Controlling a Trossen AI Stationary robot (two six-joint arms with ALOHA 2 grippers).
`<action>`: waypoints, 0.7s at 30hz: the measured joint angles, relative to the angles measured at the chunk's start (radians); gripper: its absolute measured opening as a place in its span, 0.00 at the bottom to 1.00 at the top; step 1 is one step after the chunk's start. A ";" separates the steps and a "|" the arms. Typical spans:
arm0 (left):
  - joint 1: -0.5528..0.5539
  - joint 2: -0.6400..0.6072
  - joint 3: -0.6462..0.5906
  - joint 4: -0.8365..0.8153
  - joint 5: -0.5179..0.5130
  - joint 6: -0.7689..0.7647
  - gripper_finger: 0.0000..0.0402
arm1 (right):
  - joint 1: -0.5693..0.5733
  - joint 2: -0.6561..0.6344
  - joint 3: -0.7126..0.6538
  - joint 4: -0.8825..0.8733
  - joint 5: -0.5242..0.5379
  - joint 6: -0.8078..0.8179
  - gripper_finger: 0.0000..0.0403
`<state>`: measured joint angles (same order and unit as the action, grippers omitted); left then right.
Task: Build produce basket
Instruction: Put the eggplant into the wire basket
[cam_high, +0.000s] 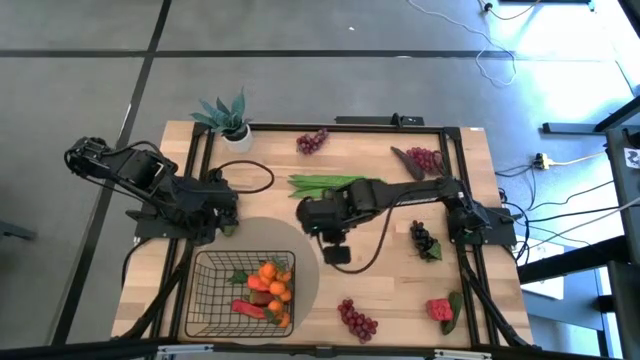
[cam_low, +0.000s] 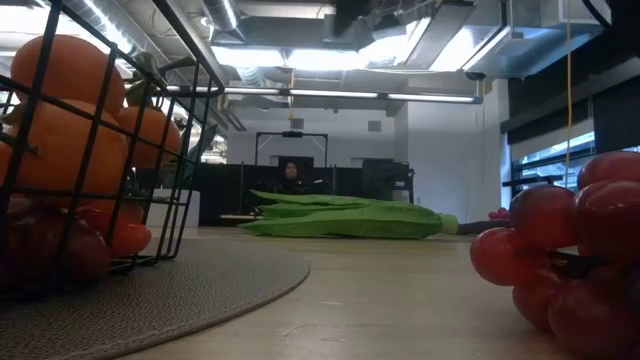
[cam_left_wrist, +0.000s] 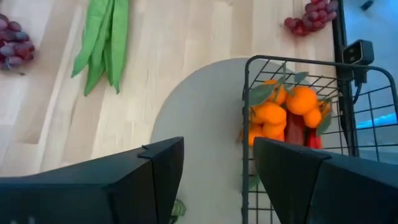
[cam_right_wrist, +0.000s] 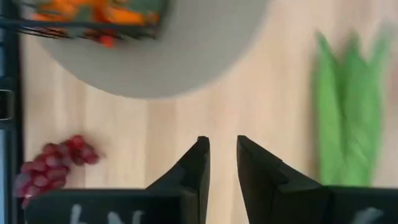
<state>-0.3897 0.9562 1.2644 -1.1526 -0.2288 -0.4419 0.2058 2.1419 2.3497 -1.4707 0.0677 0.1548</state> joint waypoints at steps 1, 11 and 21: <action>0.000 0.000 0.000 0.000 -0.002 0.000 0.45 | 0.000 -0.012 0.000 -0.031 0.025 0.031 0.17; 0.000 0.000 0.000 0.001 -0.110 -0.022 0.45 | -0.013 -0.123 0.000 -0.101 0.275 0.097 0.17; 0.002 0.002 0.000 0.012 -0.275 -0.073 0.45 | -0.196 -0.166 -0.001 -0.100 0.332 -0.083 0.17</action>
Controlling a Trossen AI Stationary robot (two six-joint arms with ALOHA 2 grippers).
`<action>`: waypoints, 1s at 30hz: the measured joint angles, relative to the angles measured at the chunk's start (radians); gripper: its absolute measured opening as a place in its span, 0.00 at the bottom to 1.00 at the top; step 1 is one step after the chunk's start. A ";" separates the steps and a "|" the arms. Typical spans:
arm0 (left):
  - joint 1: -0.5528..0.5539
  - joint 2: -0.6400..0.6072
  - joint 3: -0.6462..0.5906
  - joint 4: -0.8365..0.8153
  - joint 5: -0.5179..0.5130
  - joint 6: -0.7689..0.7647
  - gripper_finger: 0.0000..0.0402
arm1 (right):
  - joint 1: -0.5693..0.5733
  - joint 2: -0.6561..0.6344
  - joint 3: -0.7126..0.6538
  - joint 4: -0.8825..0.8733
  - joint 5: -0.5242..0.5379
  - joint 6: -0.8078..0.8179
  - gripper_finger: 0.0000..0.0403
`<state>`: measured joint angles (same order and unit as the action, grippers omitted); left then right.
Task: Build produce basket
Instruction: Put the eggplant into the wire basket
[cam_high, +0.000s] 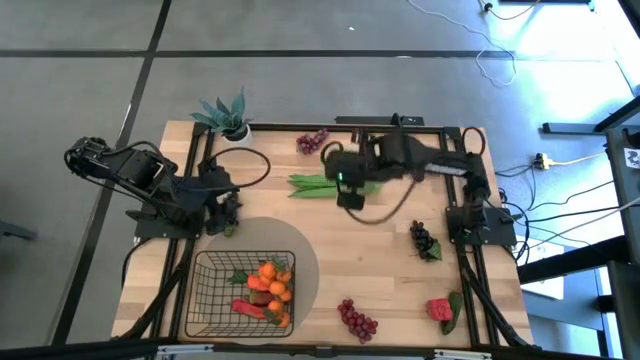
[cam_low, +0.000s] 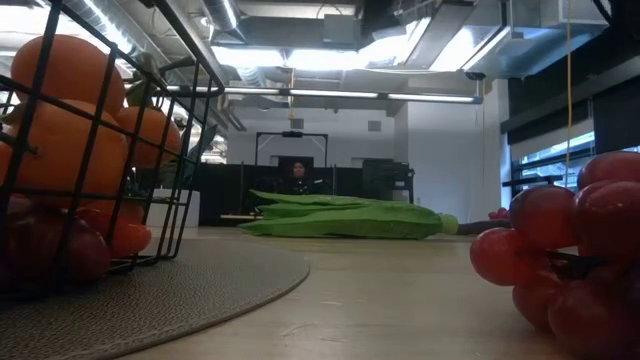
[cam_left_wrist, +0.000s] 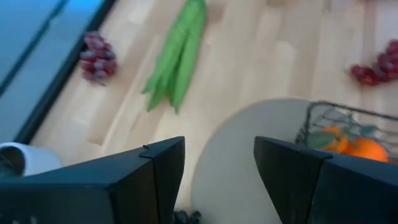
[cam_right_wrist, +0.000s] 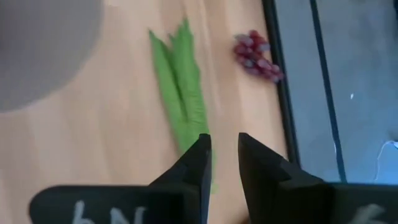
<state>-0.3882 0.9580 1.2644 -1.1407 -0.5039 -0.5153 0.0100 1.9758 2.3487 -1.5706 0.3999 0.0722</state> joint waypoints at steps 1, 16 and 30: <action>0.000 0.003 0.000 0.007 -0.015 -0.002 0.45 | -0.034 -0.001 0.000 0.000 -0.018 -0.030 0.17; 0.139 0.012 0.000 0.034 -0.047 -0.032 0.45 | -0.560 -0.004 -0.187 0.011 -0.182 0.192 0.17; 0.317 0.038 0.000 0.036 -0.043 -0.032 0.45 | -0.754 -0.003 -0.515 0.118 -0.247 0.120 0.16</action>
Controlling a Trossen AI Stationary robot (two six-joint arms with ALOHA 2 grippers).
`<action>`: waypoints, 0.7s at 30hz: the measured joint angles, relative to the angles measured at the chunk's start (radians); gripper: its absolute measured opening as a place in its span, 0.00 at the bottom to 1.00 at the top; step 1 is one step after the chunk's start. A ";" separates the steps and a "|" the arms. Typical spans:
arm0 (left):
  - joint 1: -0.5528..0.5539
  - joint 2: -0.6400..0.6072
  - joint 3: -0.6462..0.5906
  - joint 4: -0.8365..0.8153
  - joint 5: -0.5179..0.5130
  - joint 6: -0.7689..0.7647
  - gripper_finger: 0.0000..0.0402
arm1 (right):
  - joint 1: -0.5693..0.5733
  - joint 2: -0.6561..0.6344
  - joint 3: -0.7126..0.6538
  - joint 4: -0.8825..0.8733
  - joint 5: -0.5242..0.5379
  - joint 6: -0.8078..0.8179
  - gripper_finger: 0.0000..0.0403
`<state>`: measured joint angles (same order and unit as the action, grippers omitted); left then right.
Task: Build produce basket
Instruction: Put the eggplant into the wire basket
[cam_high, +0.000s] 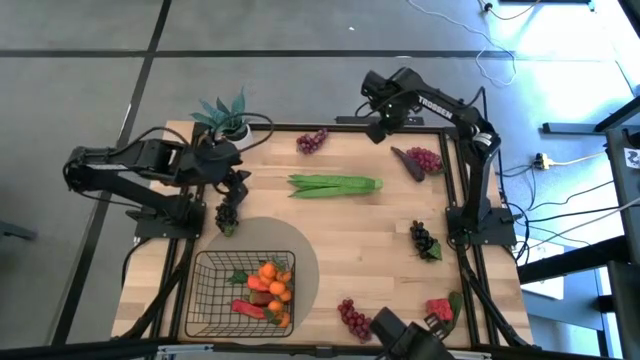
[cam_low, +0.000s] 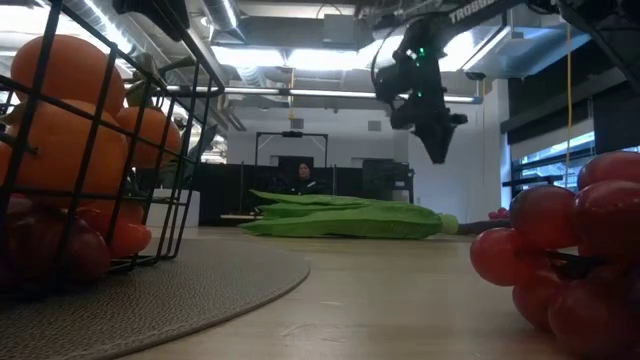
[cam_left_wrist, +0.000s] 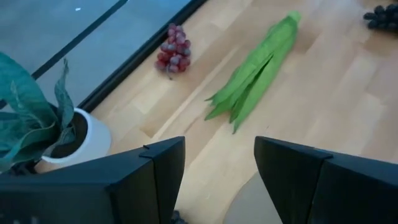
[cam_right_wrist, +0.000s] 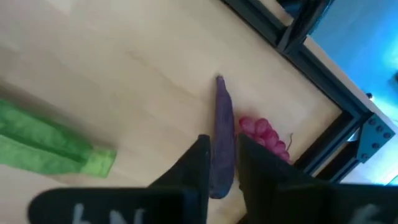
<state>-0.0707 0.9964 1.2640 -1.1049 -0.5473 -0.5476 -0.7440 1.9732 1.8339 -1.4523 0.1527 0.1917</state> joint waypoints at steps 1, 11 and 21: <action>0.008 0.002 0.000 0.000 -0.001 0.000 0.45 | -0.002 0.000 -0.014 0.006 -0.006 -0.014 0.16; 0.040 0.022 0.000 -0.001 0.063 0.007 0.45 | -0.013 0.000 -0.081 0.096 -0.144 -0.186 0.17; 0.040 0.028 0.000 -0.002 0.064 0.008 0.45 | -0.013 0.000 -0.082 0.110 0.034 -0.082 0.17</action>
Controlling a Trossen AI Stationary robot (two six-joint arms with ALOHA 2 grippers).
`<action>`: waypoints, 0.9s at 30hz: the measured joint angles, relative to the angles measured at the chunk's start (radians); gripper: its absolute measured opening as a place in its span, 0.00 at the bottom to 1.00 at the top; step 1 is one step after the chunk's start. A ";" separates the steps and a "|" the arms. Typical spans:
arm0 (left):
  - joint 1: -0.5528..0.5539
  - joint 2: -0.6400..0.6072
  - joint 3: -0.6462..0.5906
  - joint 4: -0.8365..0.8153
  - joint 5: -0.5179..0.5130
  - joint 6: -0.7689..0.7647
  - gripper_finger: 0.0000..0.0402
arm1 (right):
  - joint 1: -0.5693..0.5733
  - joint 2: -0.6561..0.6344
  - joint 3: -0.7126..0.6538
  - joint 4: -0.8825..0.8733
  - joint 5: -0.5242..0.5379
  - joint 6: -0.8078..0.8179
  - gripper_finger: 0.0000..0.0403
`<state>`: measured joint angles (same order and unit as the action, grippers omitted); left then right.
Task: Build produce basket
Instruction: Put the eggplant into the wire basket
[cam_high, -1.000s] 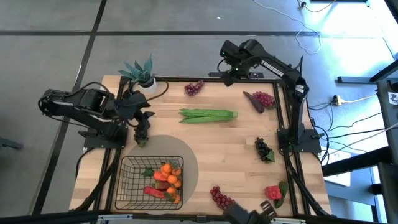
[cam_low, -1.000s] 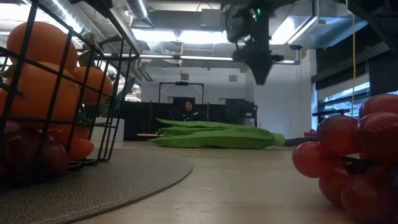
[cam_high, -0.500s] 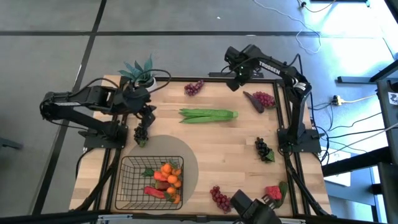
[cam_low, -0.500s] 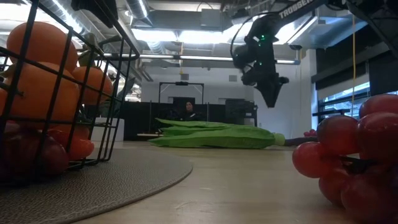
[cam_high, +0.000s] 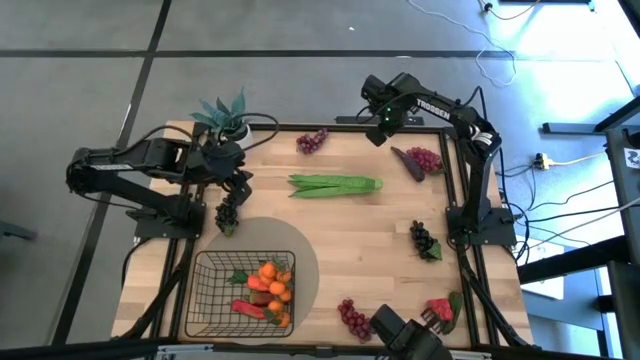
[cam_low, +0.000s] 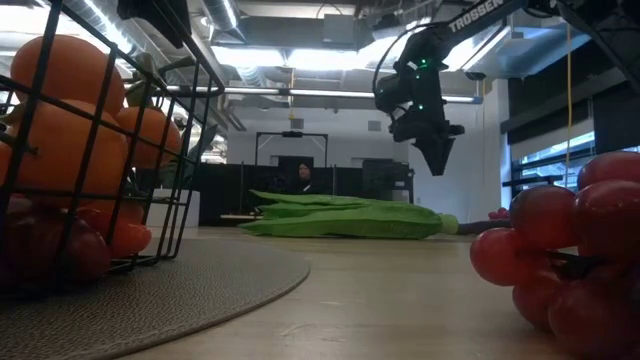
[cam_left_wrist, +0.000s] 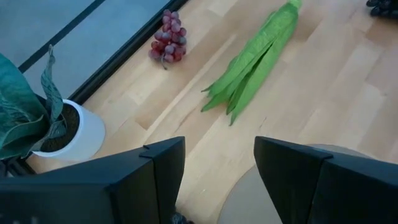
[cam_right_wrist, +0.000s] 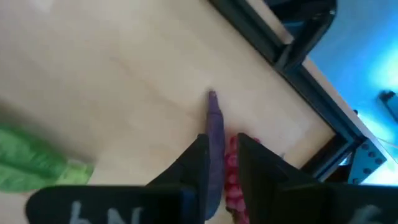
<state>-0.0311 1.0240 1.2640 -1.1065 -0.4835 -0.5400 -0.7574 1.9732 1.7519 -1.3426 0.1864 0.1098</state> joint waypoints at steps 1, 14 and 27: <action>0.000 -0.001 0.000 0.000 0.000 0.000 0.45 | 0.000 0.000 0.000 -0.001 -0.008 -0.009 0.17; 0.000 -0.001 0.000 0.000 0.057 0.028 0.45 | 0.001 0.000 -0.009 -0.007 -0.082 -0.010 0.05; 0.000 -0.001 0.000 0.000 0.082 0.059 0.45 | -0.005 0.001 -0.119 0.075 0.004 -0.017 0.37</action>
<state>-0.0315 1.0233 1.2640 -1.1061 -0.4011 -0.4811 -0.7628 1.9739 1.6330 -1.2678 0.1901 0.0928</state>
